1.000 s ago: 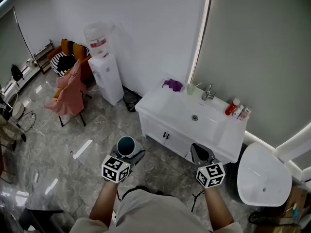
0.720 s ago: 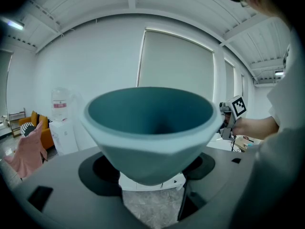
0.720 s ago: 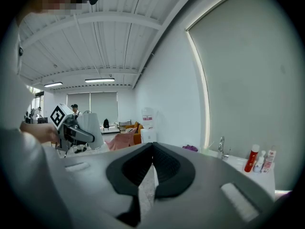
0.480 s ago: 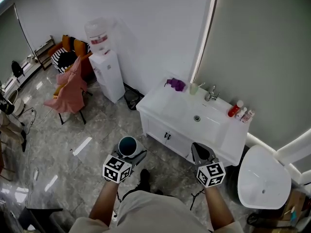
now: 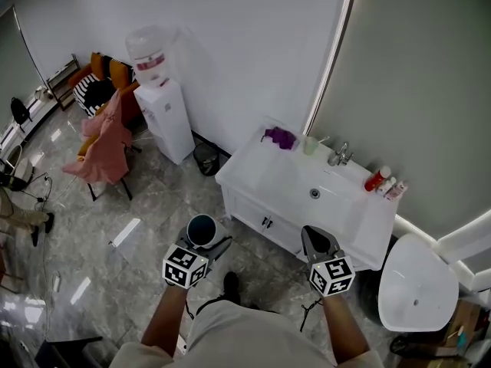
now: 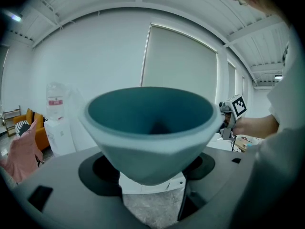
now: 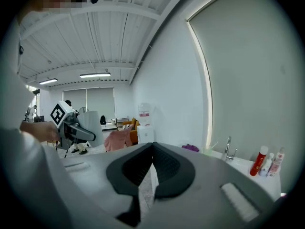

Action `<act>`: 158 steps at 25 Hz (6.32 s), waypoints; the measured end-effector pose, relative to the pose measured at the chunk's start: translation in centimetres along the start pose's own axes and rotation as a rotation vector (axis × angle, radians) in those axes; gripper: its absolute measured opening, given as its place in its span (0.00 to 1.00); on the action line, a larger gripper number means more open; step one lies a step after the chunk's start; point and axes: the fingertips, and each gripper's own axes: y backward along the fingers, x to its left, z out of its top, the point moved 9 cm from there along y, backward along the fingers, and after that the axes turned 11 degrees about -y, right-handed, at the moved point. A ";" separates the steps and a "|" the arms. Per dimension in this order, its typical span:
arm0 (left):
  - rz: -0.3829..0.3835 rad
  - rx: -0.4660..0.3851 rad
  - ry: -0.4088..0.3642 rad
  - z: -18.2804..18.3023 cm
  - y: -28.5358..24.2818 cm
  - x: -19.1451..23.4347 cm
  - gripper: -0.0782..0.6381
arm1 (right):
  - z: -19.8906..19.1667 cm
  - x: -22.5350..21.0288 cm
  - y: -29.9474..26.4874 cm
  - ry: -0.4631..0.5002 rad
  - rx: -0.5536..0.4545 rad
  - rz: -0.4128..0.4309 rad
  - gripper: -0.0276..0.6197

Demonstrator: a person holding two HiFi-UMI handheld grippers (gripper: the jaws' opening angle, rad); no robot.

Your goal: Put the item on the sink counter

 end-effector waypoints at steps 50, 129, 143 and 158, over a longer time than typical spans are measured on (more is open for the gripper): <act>-0.069 0.090 0.028 4.9 -22.6 19.9 0.60 | 5.3 -13.4 -25.9 -0.036 0.116 -0.030 0.06; -0.360 0.259 -0.347 -6.5 -69.3 23.2 0.60 | -3.2 -26.6 -36.0 -0.415 0.299 -0.426 0.06; -0.389 0.279 -0.339 -8.9 -70.6 22.6 0.60 | -3.5 -26.4 -35.5 -0.412 0.316 -0.459 0.06; -0.399 0.290 -0.306 -9.1 -70.4 22.8 0.65 | -3.6 -25.6 -35.2 -0.399 0.311 -0.472 0.06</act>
